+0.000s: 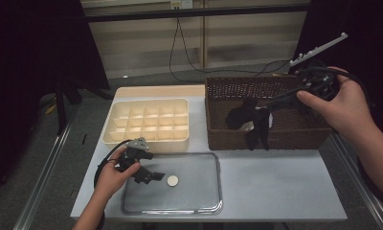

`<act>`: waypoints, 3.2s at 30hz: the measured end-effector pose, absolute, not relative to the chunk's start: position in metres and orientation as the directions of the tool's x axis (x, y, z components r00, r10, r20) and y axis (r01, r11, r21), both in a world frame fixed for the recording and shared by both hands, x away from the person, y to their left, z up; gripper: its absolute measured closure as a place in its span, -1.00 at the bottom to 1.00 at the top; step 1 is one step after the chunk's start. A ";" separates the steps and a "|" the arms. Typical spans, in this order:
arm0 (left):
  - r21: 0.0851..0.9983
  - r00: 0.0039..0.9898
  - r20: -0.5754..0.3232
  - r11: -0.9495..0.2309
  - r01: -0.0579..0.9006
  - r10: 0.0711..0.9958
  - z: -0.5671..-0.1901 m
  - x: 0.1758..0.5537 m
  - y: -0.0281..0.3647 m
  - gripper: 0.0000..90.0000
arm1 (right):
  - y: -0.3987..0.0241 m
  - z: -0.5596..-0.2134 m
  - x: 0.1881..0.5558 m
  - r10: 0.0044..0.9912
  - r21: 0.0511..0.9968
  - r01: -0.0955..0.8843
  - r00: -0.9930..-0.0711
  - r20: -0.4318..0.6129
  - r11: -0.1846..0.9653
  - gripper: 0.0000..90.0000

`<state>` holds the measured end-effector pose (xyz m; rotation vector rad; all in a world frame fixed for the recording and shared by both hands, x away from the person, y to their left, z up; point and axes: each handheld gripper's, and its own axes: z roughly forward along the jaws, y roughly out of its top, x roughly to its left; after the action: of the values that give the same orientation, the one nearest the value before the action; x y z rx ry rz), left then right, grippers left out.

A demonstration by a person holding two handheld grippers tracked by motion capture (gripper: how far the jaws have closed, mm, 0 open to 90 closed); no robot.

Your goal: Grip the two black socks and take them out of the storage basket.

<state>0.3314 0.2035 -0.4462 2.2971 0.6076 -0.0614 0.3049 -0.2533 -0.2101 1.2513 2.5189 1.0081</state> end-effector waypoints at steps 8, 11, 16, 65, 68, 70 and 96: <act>0.652 0.885 -0.219 -0.613 0.446 0.411 -0.448 0.332 0.204 -0.93 | -0.257 -0.252 0.327 0.798 0.566 0.723 -0.576 0.177 0.396 -0.08; 0.655 0.886 -0.223 -0.610 0.445 0.406 -0.448 0.333 0.205 -0.93 | -0.260 -0.267 0.338 0.817 0.557 0.742 -0.546 0.183 0.372 -0.22; 0.657 0.885 -0.227 -0.608 0.447 0.406 -0.449 0.334 0.206 -0.93 | -0.261 -0.284 0.355 0.843 0.540 0.767 -0.508 0.180 0.347 -0.38; 0.661 0.878 -0.221 -0.597 0.455 0.425 -0.445 0.336 0.214 -0.93 | -0.253 -0.390 0.438 0.926 0.453 0.868 -0.320 0.201 0.202 -0.12; 0.661 0.879 -0.217 -0.599 0.452 0.424 -0.446 0.336 0.214 -0.93 | -0.253 -0.391 0.439 0.924 0.447 0.871 -0.321 0.209 0.202 0.10; 0.660 0.881 -0.216 -0.602 0.449 0.421 -0.445 0.336 0.215 -0.93 | -0.252 -0.391 0.439 0.921 0.449 0.869 -0.329 0.207 0.210 0.28; 0.660 0.883 -0.218 -0.604 0.447 0.416 -0.446 0.335 0.211 -0.93 | -0.254 -0.328 0.415 0.879 0.476 0.832 -0.424 0.216 0.285 0.88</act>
<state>0.3351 0.2110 -0.4465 2.2926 0.6171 -0.0533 0.4151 -0.2540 -0.3277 1.6345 2.4461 0.8190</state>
